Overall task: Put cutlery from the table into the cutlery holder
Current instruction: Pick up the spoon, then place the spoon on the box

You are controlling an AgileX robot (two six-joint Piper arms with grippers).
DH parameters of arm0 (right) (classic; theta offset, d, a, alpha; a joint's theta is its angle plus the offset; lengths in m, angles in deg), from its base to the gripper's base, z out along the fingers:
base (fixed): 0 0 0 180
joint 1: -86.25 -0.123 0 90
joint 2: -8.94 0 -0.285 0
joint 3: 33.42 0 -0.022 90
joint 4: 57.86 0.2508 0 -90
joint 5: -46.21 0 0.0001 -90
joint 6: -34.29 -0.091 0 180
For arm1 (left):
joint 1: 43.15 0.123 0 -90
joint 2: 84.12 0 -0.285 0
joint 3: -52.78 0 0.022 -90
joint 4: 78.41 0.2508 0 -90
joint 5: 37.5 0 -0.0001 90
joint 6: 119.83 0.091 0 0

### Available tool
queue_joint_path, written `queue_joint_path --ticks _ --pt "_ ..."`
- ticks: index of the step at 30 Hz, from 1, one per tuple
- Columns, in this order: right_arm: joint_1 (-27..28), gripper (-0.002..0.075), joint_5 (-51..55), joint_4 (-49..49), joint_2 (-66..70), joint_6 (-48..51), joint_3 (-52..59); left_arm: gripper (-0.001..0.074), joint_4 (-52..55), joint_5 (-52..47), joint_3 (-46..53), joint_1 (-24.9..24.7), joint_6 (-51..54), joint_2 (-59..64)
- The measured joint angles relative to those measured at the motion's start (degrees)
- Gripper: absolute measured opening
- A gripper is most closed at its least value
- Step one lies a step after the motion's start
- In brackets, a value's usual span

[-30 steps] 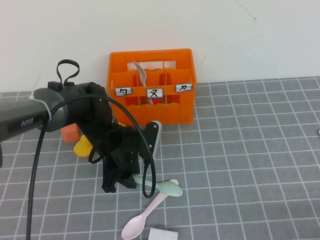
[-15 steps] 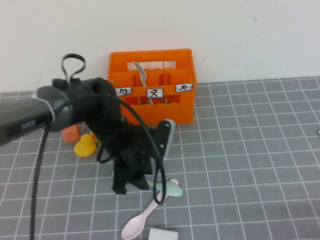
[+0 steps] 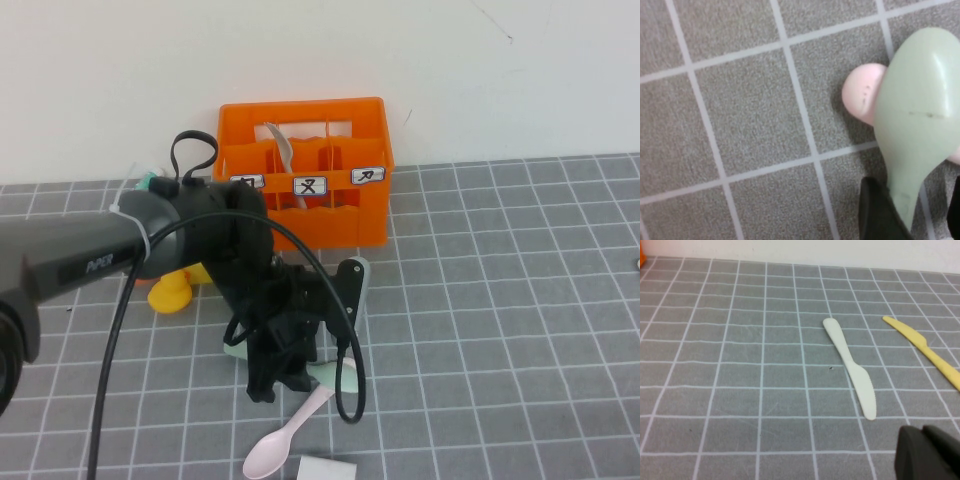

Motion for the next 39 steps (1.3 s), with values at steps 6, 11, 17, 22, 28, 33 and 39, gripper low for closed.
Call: queue_joint_path --ticks 6,11,17,22,28,33,39 --pt "0.0 -0.0003 0.0 0.0 0.0 0.0 0.0 0.025 0.1 0.0 0.0 0.0 -1.6 0.2" --pt "0.0 -0.0003 0.0 0.0 0.0 0.0 0.0 0.009 0.1 0.2 0.0 0.0 -2.9 0.2" --pt "0.0 -0.0003 0.0 0.0 0.0 0.0 0.0 0.009 0.1 0.2 0.0 0.0 -5.6 0.2" --pt "0.0 -0.0003 0.0 0.0 0.0 0.0 0.0 0.009 -0.7 0.2 0.0 0.0 -13.6 -0.2" --pt "0.0 -0.0003 0.0 0.0 0.0 0.0 0.0 0.009 -8.7 -0.1 0.0 0.1 -18.2 -6.2" --pt "0.0 -0.0003 0.0 0.0 0.0 0.0 0.0 0.009 -15.5 -1.2 0.0 2.8 -18.4 -12.3" --pt "0.0 -0.0003 0.0 0.0 0.0 0.0 0.0 0.009 -26.5 -7.9 0.5 9.5 -12.6 -17.3"
